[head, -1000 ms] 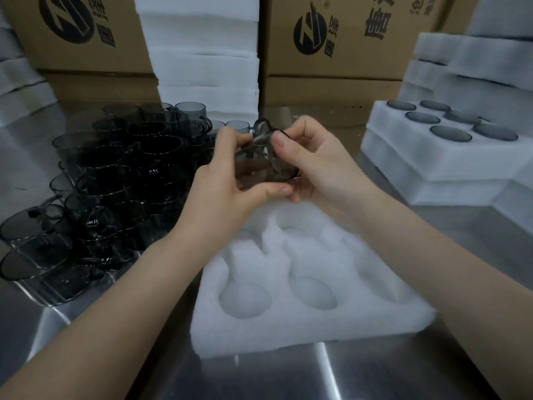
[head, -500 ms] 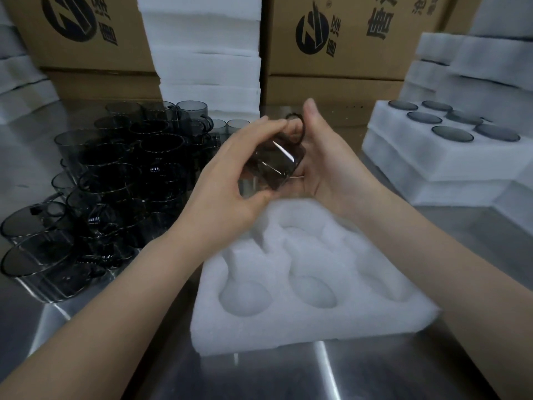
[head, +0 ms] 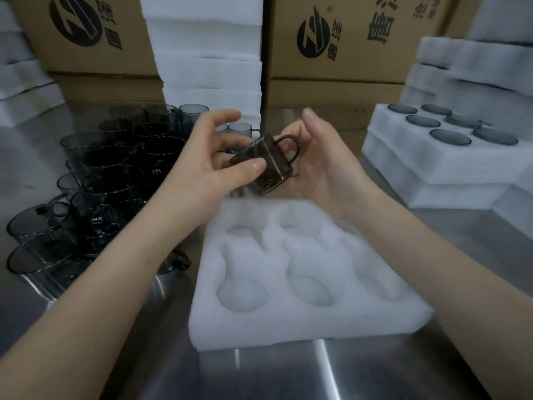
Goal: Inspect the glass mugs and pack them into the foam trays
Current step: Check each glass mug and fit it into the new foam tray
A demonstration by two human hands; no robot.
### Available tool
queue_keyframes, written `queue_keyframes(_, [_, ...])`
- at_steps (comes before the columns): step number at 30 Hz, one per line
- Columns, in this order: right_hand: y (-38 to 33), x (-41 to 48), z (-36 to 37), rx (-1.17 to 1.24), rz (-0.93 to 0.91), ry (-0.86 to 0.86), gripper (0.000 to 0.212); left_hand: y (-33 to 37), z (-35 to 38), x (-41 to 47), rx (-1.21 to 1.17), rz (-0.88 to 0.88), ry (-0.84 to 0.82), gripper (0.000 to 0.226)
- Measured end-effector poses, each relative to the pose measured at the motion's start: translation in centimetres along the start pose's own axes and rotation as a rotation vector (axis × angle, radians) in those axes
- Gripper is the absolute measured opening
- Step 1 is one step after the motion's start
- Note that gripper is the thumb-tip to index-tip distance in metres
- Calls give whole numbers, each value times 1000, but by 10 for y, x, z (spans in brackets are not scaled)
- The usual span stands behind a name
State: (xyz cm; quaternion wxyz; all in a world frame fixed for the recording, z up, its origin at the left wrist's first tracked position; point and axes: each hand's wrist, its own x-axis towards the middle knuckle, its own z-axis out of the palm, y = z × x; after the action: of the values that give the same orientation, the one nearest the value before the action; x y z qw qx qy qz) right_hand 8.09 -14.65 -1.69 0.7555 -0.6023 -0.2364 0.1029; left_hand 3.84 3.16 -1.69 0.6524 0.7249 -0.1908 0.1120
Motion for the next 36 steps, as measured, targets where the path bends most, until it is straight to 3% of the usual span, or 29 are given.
queue_keyframes(4, [5,-2,-4,-84,-28,-65,10,7,-20,-1,39,-33,-175,67])
queue_keyframes(8, [8,-4,-4,-226,10,-171,32,5,-30,-5,72,-75,-263,72])
queue_keyframes(18, [6,-7,0,-293,-22,-235,32,-1,-41,-12,2,-80,-420,81])
queue_keyframes(28, [2,-10,3,-338,28,-298,34,1,-48,-12,70,-103,-456,82])
queue_keyframes(36, [-1,-11,2,-572,36,-317,29,-2,-42,-13,244,-86,-505,78])
